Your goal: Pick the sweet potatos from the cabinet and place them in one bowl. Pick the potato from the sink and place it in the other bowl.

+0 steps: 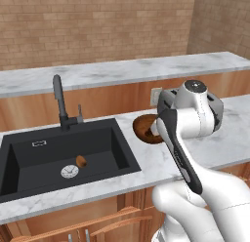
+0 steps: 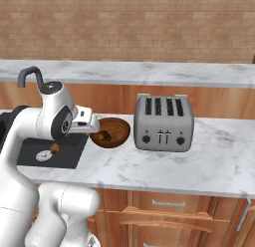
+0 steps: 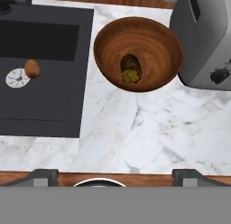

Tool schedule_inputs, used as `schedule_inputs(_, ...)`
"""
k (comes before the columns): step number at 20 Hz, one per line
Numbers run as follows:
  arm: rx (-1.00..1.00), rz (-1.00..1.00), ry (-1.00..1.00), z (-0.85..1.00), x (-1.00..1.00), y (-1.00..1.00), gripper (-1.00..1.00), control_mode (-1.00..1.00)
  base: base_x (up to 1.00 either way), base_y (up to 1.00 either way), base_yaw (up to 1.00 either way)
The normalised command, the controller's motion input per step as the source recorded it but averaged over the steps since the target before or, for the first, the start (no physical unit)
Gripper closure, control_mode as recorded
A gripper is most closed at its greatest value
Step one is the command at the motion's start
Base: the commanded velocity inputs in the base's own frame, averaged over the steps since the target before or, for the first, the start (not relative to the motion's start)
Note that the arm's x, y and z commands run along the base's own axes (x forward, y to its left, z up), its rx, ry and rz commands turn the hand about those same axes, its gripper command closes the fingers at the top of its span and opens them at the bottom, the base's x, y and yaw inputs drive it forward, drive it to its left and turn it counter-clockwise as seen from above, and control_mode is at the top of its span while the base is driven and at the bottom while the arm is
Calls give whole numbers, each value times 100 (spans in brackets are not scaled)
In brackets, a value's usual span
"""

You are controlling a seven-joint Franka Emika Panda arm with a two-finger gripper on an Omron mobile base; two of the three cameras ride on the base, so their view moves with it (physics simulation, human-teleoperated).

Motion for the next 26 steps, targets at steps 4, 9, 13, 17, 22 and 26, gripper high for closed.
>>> schedule_inputs(4, 0, 0, 0, 0, 0, 0, -100, 100, -66, 0, 0)
schedule_inputs(9, 0, 0, 0, 0, 0, 0, -100, 100, -84, 5, 0)
schedule_inputs(13, 0, 0, 0, 0, 0, 0, -100, 100, -39, 47, 6)
schedule_inputs(17, 0, 0, 0, 0, 0, 0, -100, 100, 0, 100, 14)
schedule_inputs(22, 0, 0, 0, 0, 0, 0, -100, 100, 12, 68, 7)
schedule_inputs(26, 0, 0, 0, 0, 0, 0, -100, 100, 59, 13, 0)
